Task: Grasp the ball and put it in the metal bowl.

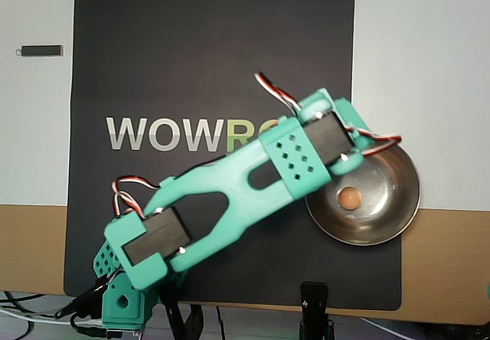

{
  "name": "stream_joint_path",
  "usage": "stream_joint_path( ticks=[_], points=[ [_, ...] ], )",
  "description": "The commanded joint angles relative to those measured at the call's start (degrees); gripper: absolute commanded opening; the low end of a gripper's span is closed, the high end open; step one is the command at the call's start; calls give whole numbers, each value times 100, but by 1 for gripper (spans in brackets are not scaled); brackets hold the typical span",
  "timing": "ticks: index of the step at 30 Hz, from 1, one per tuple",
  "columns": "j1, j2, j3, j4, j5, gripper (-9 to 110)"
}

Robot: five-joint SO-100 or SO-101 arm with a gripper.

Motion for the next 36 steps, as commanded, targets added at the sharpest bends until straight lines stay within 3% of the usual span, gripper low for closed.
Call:
stream_joint_path(
  ticks=[1,17,36],
  points=[
    [-220,554,-62,114,35,0],
    [-1775,2461,2364,-562,202,0],
    [-4061,2813,2786,-571,879,0]
  ],
)
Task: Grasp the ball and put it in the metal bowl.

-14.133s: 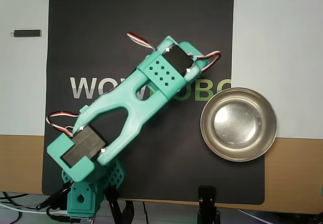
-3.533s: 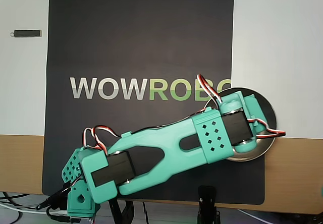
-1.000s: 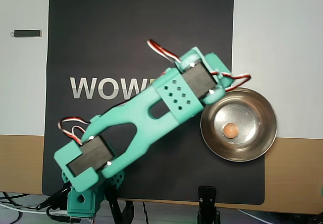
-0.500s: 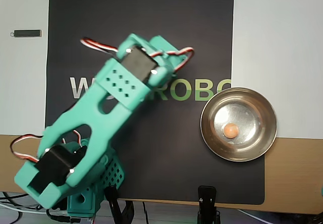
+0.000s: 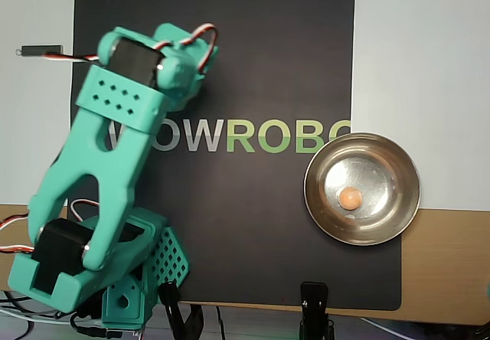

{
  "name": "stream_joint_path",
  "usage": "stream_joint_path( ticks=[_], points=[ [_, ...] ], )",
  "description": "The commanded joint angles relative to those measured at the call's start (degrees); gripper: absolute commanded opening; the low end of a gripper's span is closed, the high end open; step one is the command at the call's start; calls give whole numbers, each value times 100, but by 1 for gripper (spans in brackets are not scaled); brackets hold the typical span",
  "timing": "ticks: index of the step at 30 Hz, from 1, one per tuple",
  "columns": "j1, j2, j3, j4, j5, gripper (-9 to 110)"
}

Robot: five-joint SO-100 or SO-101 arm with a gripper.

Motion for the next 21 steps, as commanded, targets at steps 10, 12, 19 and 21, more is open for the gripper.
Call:
stream_joint_path(
  ticks=[10,12,19,21],
  points=[
    [-1072,255,53,9,44,0],
    [-1195,255,53,9,44,0],
    [-1468,642,483,-53,35,0],
    [-1529,940,782,-237,35,0]
  ],
)
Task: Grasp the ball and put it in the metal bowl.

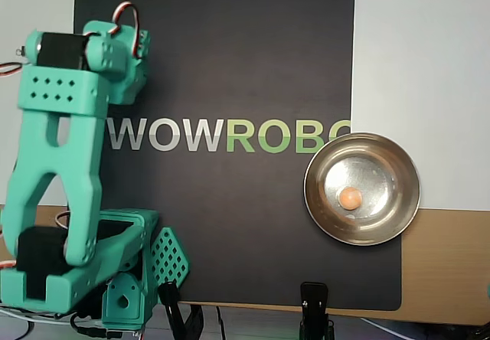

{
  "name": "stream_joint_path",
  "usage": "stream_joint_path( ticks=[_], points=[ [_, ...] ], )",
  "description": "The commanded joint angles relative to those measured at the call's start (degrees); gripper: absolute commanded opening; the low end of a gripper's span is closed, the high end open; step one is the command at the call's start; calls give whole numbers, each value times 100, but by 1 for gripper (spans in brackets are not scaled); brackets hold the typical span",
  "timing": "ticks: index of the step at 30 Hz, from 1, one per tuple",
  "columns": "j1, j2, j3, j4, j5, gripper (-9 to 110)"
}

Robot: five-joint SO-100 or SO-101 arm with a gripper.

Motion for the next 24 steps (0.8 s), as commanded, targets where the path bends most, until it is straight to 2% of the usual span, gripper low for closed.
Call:
stream_joint_path(
  ticks=[1,14,24],
  points=[
    [-53,677,413,-281,35,0],
    [-158,3349,2944,-2101,9,0],
    [-352,5792,4825,-2927,-9,0]
  ],
)
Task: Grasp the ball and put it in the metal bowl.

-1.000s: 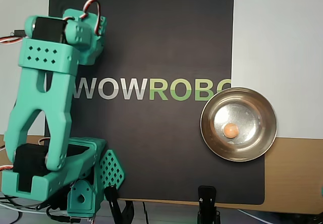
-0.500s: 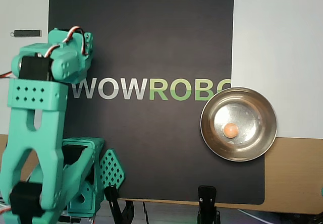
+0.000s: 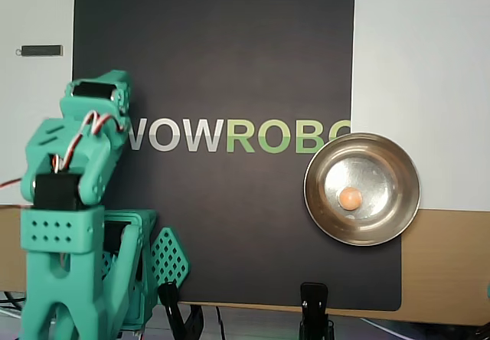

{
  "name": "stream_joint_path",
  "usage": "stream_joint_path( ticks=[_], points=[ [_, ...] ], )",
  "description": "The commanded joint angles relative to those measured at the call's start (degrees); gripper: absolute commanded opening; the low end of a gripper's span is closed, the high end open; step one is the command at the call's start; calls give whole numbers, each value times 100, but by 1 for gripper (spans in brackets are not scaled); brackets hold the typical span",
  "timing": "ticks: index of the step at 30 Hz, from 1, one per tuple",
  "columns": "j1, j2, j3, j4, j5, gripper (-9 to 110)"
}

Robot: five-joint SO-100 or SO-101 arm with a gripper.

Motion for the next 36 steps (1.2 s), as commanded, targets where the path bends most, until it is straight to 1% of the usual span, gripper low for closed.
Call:
stream_joint_path(
  ticks=[1,12,18,23,29,36],
  points=[
    [-62,879,457,-211,-9,0],
    [-9,3524,1969,-369,-18,0],
    [0,4641,2663,-369,-26,0],
    [97,4649,2830,-413,0,0],
    [141,4641,3507,-1248,-26,0],
    [132,4632,3516,-1011,-26,0]
  ],
)
